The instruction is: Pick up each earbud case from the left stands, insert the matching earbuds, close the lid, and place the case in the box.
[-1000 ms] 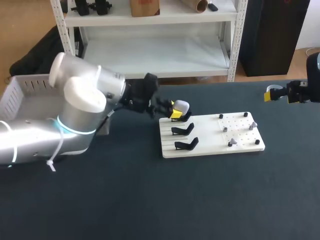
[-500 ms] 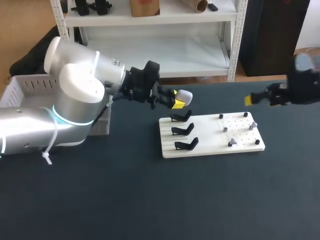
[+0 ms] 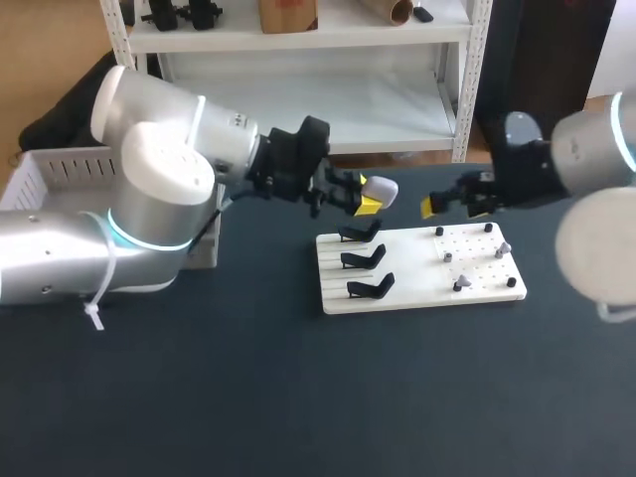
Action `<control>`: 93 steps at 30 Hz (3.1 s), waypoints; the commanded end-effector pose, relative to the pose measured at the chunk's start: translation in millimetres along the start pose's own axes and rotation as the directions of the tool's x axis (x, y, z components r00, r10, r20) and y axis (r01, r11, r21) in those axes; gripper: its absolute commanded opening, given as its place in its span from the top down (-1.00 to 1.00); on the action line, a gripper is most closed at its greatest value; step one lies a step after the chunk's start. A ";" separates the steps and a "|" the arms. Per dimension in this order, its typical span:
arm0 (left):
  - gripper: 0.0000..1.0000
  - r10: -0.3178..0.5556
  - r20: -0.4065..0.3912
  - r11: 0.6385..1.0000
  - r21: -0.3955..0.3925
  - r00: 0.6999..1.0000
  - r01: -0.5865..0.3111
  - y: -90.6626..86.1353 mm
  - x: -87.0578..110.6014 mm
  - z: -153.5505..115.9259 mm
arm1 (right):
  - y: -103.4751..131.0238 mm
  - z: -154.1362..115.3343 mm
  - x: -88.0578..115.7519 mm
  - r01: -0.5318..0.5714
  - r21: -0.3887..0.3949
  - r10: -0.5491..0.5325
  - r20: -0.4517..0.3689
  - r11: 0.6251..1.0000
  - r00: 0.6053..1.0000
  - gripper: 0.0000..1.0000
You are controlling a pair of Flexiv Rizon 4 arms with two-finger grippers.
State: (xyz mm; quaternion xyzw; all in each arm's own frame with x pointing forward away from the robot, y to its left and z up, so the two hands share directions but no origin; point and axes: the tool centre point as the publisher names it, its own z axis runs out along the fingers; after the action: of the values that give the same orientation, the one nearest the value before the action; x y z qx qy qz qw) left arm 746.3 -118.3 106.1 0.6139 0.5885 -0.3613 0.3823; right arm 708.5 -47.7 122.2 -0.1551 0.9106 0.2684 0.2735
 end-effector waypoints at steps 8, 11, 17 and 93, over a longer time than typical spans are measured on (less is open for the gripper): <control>1.00 0.037 0.018 0.999 0.029 0.999 -0.037 -8.0 -7.4 9.5 | 10.7 36.2 -17.1 0.016 -0.091 -0.020 -0.044 0.996 0.999 -1.00; 1.00 0.028 0.020 0.999 0.033 0.999 -0.028 -6.5 -4.3 10.4 | 12.0 35.1 -21.0 0.018 -0.094 -0.022 -0.039 0.995 0.999 -1.00; 1.00 0.017 0.016 0.999 0.037 1.000 -0.017 -5.8 -0.2 11.6 | 12.3 32.8 -25.2 0.025 -0.091 -0.028 -0.035 0.996 0.999 -1.00; 1.00 -0.149 0.272 0.988 0.000 0.951 0.154 -4.6 -15.9 -42.3 | -134.3 12.5 67.1 0.351 0.486 -0.088 -0.484 0.800 0.871 0.10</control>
State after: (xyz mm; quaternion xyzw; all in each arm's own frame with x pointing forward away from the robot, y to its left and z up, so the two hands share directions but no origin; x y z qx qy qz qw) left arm 742.2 -87.9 139.4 0.5087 0.5800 -0.4646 0.4348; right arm 712.4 -160.3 22.9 -0.2320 0.9605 -0.0854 0.1274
